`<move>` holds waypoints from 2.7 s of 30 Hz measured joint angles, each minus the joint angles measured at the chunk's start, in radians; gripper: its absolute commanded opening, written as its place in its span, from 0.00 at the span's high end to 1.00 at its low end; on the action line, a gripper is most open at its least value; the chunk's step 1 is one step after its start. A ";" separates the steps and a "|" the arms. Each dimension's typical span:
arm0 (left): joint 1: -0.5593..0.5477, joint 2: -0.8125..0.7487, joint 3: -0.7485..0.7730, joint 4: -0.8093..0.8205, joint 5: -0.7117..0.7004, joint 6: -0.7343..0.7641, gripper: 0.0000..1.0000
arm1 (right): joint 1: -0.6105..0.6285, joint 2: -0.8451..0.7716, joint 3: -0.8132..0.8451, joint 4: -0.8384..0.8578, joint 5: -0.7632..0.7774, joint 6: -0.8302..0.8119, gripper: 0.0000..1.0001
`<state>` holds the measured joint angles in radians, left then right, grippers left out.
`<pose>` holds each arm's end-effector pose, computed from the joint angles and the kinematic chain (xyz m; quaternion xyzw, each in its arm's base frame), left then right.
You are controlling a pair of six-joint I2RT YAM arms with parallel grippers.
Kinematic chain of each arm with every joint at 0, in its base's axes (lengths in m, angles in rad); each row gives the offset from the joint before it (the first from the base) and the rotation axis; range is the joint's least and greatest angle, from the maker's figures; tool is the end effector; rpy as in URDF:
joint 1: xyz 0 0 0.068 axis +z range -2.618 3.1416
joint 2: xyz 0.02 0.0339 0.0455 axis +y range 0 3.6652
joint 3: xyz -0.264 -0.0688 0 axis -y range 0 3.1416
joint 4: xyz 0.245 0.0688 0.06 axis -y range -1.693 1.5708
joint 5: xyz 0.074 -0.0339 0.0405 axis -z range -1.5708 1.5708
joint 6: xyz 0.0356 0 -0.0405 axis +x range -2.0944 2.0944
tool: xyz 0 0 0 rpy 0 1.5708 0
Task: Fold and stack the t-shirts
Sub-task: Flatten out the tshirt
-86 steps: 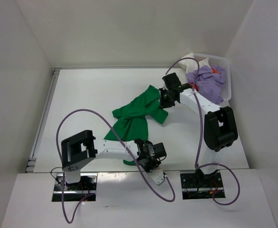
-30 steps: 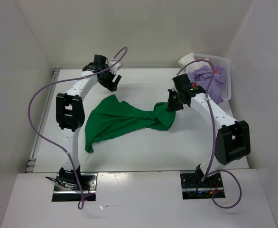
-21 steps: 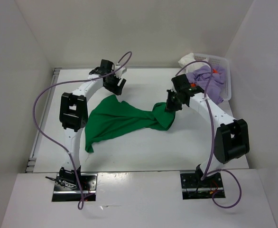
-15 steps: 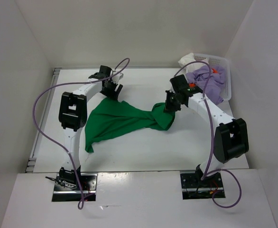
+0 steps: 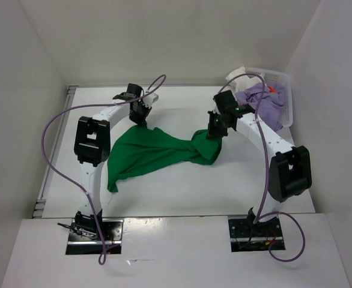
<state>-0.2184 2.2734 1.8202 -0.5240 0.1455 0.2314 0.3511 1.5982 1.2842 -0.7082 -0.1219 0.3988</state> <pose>0.4853 -0.1130 0.1711 0.2334 0.9250 -0.0676 0.2921 0.3138 0.1196 0.2655 0.0064 0.9609 0.1536 0.2301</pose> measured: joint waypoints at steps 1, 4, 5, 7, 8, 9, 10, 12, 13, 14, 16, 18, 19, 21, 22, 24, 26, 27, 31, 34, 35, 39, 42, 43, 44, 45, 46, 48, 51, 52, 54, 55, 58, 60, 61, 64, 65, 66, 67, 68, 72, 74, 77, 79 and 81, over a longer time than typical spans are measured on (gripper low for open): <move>0.000 -0.007 -0.006 -0.007 0.006 0.003 1.00 | 0.000 0.021 0.036 -0.021 0.001 -0.007 1.00; 0.011 -0.026 0.011 -0.045 0.009 0.007 1.00 | -0.001 0.139 0.253 -0.066 0.011 -0.042 1.00; 0.019 -0.031 0.043 -0.071 0.013 0.007 1.00 | -0.004 0.181 0.340 -0.074 0.014 -0.054 1.00; 0.048 -0.031 0.170 -0.120 0.017 0.004 1.00 | -0.007 0.308 0.628 -0.153 0.045 -0.086 1.00; 0.073 -0.032 0.256 -0.132 0.019 -0.001 1.00 | -0.010 0.380 0.807 -0.164 0.072 -0.101 1.00; 0.096 -0.037 0.334 -0.129 0.021 -0.003 1.00 | -0.012 0.417 0.916 -0.169 0.085 -0.108 1.00; 0.126 -0.046 0.429 -0.135 0.023 -0.005 1.00 | -0.018 0.447 1.027 -0.159 0.099 -0.114 1.00; 0.208 -0.093 0.640 -0.132 0.027 -0.007 1.00 | -0.042 0.445 1.156 -0.163 0.113 -0.117 1.00; 0.234 -0.111 0.700 -0.145 0.029 -0.006 1.00 | -0.060 0.426 1.188 -0.160 0.119 -0.120 1.00; 0.267 -0.141 0.765 -0.153 0.035 -0.006 1.00 | -0.079 0.398 1.196 -0.159 0.128 -0.122 1.00; 0.327 -0.227 0.855 -0.177 0.057 -0.006 1.00 | -0.113 0.334 1.188 -0.163 0.130 -0.124 1.00; 0.338 -0.333 0.840 -0.192 0.089 0.002 1.00 | -0.122 0.254 1.113 -0.141 0.122 -0.125 1.00; 0.330 -0.395 0.801 -0.193 0.100 0.008 1.00 | -0.115 0.199 1.042 -0.133 0.122 -0.129 1.00; 0.310 -0.521 0.646 -0.177 0.119 0.034 1.00 | -0.087 0.097 0.887 -0.123 0.132 -0.134 1.00; 0.305 -0.587 0.523 -0.152 0.124 0.054 1.00 | -0.076 0.065 0.832 -0.124 0.135 -0.135 1.00; 0.308 -0.714 0.261 -0.085 0.116 0.087 1.00 | -0.053 -0.010 0.657 -0.087 0.138 -0.129 1.00; 0.308 -0.804 -0.001 -0.054 0.102 0.130 1.00 | -0.032 -0.072 0.460 -0.047 0.131 -0.109 1.00; 0.308 -0.821 -0.098 -0.058 0.096 0.140 1.00 | -0.023 -0.093 0.359 -0.049 0.126 -0.097 1.00; 0.305 -0.832 -0.462 -0.037 0.063 0.189 1.00 | 0.031 -0.117 0.037 -0.003 0.126 -0.018 1.00; 0.306 -0.880 -0.698 -0.056 0.026 0.224 1.00 | 0.089 -0.120 -0.190 0.014 0.089 0.063 1.00; 0.307 -0.913 -0.772 -0.044 0.012 0.238 1.00 | 0.109 -0.121 -0.261 0.028 0.072 0.098 0.93; 0.314 -1.045 -0.953 -0.042 -0.030 0.282 1.00 | 0.144 -0.125 -0.428 0.057 0.017 0.195 0.56; 0.320 -1.086 -1.017 -0.032 -0.059 0.298 1.00 | 0.147 -0.125 -0.449 0.063 0.014 0.254 0.41; 0.322 -1.091 -1.030 -0.027 -0.066 0.304 1.00 | 0.147 -0.126 -0.449 0.067 0.016 0.258 0.40; 0.323 -1.096 -1.040 -0.025 -0.074 0.312 1.00 | 0.147 -0.129 -0.449 0.072 0.020 0.276 0.40; 0.323 -1.102 -1.048 -0.025 -0.079 0.315 1.00 | 0.148 -0.132 -0.449 0.072 0.025 0.290 0.40; 0.323 -1.109 -1.052 -0.026 -0.083 0.315 1.00 | 0.150 -0.138 -0.449 0.071 0.032 0.305 0.40; 0.323 -1.133 -1.059 -0.027 -0.093 0.316 1.00 | 0.159 -0.161 -0.449 0.071 0.047 0.328 0.40; 0.323 -1.192 -1.077 -0.023 -0.102 0.316 1.00 | 0.217 -0.217 -0.442 0.069 0.076 0.349 0.40; 0.323 -1.213 -1.086 -0.024 -0.105 0.315 1.00 | 0.242 -0.226 -0.429 0.067 0.090 0.349 0.40; 0.323 -1.237 -1.097 -0.026 -0.109 0.315 1.00 | 0.276 -0.222 -0.388 0.070 0.100 0.346 0.40; 0.323 -1.242 -1.102 -0.027 -0.111 0.314 1.00 | 0.286 -0.208 -0.363 0.077 0.100 0.343 0.40; 0.323 -1.244 -1.108 -0.032 -0.118 0.314 1.00 | 0.288 -0.138 -0.307 0.115 0.102 0.336 0.37; 0.323 -1.246 -1.108 -0.033 -0.121 0.313 1.00 | 0.283 -0.051 -0.273 0.151 0.104 0.329 0.35; 0.323 -1.246 -1.108 -0.033 -0.122 0.312 1.00 | 0.278 -0.017 -0.262 0.166 0.104 0.325 0.35; 0.323 -1.247 -1.108 -0.034 -0.123 0.311 1.00 | 0.262 0.088 -0.232 0.200 0.092 0.317 0.35; 0.323 -1.247 -1.108 -0.035 -0.123 0.311 1.00 | 0.255 0.113 -0.223 0.206 0.089 0.315 0.35; 0.323 -1.247 -1.108 -0.036 -0.123 0.311 1.00 | 0.244 0.142 -0.209 0.204 0.085 0.314 0.35; 0.323 -1.247 -1.108 -0.037 -0.124 0.310 1.00 | 0.238 0.154 -0.201 0.205 0.083 0.313 0.39; 0.323 -1.247 -1.108 -0.037 -0.123 0.311 1.00 | 0.232 0.166 -0.193 0.207 0.082 0.312 0.43; 0.323 -1.252 -1.108 -0.041 -0.124 0.311 1.00 | 0.210 0.172 -0.192 0.219 0.066 0.303 0.94; 0.323 -1.254 -1.108 -0.044 -0.124 0.311 1.00 | 0.206 0.172 -0.192 0.222 0.064 0.311 1.00; 0.323 -1.256 -1.108 -0.045 -0.124 0.311 1.00 | 0.193 0.165 -0.199 0.222 0.072 0.306 1.00; 0.323 -1.257 -1.108 -0.045 -0.126 0.310 1.00 | 0.173 0.138 -0.225 0.221 0.078 0.307 1.00; 0.323 -1.259 -1.108 -0.045 -0.128 0.311 1.00 | 0.129 0.090 -0.266 0.212 0.088 0.307 1.00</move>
<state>0.1043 1.0145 0.7124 -0.5694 0.0174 0.5419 0.4797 1.6882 1.0180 -0.4957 -0.0338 0.7055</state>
